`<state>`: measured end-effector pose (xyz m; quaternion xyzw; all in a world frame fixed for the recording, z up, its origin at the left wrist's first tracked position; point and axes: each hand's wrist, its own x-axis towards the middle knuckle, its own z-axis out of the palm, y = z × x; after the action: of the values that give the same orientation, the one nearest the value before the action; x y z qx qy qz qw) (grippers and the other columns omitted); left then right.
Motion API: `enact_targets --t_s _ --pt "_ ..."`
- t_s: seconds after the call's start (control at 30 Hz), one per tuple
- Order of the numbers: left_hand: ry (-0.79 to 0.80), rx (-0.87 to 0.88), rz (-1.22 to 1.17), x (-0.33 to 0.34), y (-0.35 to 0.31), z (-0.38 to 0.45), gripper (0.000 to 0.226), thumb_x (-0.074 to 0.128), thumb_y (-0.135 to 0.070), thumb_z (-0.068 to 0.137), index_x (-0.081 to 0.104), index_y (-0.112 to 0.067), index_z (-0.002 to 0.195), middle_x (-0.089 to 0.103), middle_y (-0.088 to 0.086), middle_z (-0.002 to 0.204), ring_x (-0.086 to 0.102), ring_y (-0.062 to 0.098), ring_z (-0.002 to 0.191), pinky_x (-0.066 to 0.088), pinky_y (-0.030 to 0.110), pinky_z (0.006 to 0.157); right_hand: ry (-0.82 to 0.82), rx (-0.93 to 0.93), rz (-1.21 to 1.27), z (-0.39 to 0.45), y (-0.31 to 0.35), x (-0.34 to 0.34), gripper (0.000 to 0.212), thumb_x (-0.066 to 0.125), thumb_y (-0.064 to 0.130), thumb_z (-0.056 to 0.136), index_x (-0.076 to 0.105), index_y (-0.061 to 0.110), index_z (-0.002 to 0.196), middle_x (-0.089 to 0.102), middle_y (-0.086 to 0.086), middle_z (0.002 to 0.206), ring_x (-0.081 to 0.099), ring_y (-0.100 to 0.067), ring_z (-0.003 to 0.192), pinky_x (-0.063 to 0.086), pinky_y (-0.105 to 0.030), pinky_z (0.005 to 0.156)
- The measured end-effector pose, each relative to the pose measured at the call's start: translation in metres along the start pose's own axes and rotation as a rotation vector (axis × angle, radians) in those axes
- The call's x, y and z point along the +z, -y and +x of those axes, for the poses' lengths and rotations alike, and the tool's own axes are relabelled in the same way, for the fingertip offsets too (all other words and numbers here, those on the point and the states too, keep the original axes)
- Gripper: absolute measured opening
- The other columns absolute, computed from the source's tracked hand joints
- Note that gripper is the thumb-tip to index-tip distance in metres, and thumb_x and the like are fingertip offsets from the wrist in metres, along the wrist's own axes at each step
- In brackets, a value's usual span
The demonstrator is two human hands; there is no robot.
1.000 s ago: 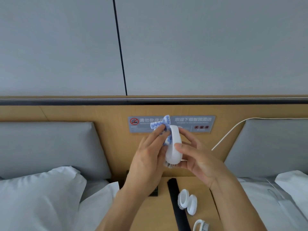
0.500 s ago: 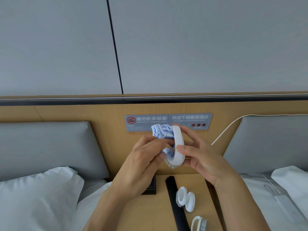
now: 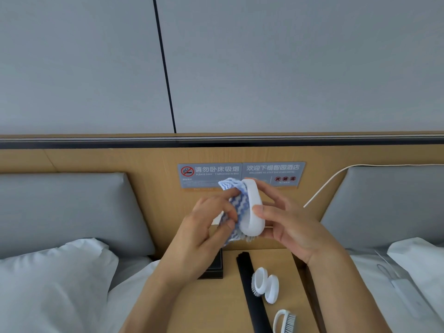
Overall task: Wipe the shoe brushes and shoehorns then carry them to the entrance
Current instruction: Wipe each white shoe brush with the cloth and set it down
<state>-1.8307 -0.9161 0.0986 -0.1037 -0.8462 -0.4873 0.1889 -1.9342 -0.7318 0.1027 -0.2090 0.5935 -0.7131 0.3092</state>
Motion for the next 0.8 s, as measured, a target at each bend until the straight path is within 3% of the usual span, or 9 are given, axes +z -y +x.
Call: enact_targets --t_s 0.07,0.17,0.23,0.33,0.53,0.67,0.8 --pt "-0.021 0.018 0.050 0.000 0.001 0.003 0.022 0.051 -0.025 0.097 0.058 -0.031 0.117 0.055 -0.019 0.133 0.048 0.020 0.126 0.044 0.026 0.093 0.011 0.012 0.001 0.000 0.001 0.002 0.067 0.079 0.026 0.077 0.054 0.035 0.139 0.070 -0.016 0.123 0.068 -0.036 0.112 0.059 -0.046 0.086" --pt "-0.035 0.084 0.127 -0.002 0.001 0.008 0.038 0.049 -0.023 0.100 0.051 -0.028 0.138 0.049 -0.019 0.141 0.044 0.018 0.133 0.038 0.021 0.105 0.031 0.009 0.005 0.000 0.003 0.004 0.063 0.073 0.026 0.082 0.053 0.032 0.141 0.069 -0.018 0.123 0.067 -0.038 0.113 0.059 -0.045 0.087" --pt "-0.036 0.103 0.128 -0.002 -0.001 0.012 0.037 0.047 -0.019 0.100 0.056 -0.022 0.136 0.046 -0.015 0.146 0.043 0.017 0.136 0.036 0.023 0.108 0.021 0.003 -0.003 0.000 0.004 0.005 0.062 0.073 0.026 0.081 0.054 0.032 0.140 0.070 -0.017 0.122 0.067 -0.038 0.113 0.058 -0.047 0.090" --pt "-0.020 0.145 0.134 -0.002 -0.007 0.013 0.034 0.045 -0.012 0.100 0.061 -0.018 0.129 0.046 -0.010 0.141 0.049 0.017 0.129 0.040 0.020 0.101 -0.011 -0.009 -0.020 -0.001 0.004 0.006 0.060 0.075 0.027 0.079 0.057 0.034 0.137 0.072 -0.014 0.119 0.068 -0.035 0.111 0.058 -0.050 0.090" --pt "0.081 0.107 0.028 -0.001 -0.008 0.005 0.049 0.045 0.003 0.083 0.068 -0.017 0.122 0.051 -0.007 0.137 0.054 0.021 0.124 0.047 0.031 0.097 -0.082 -0.022 -0.004 -0.003 0.005 0.007 0.057 0.080 0.030 0.076 0.064 0.031 0.130 0.075 -0.011 0.106 0.072 -0.024 0.088 0.057 -0.032 0.066" --pt "0.078 0.013 -0.126 0.000 -0.006 -0.003 0.041 0.071 -0.011 0.083 0.068 -0.018 0.123 0.055 -0.007 0.137 0.055 0.021 0.126 0.052 0.041 0.094 -0.094 -0.016 -0.003 -0.003 0.006 0.008 0.070 0.083 0.038 0.067 0.062 0.031 0.133 0.075 -0.010 0.106 0.073 -0.022 0.086 0.056 -0.028 0.066" --pt "-0.126 -0.017 -0.138 0.009 -0.005 -0.006 0.037 0.081 -0.022 0.075 0.073 -0.021 0.112 0.064 -0.012 0.128 0.058 0.014 0.123 0.053 0.031 0.094 -0.112 -0.023 0.000 -0.002 0.003 0.016 0.070 0.084 0.039 0.067 0.061 0.032 0.133 0.075 -0.011 0.110 0.073 -0.024 0.092 0.057 -0.031 0.073"
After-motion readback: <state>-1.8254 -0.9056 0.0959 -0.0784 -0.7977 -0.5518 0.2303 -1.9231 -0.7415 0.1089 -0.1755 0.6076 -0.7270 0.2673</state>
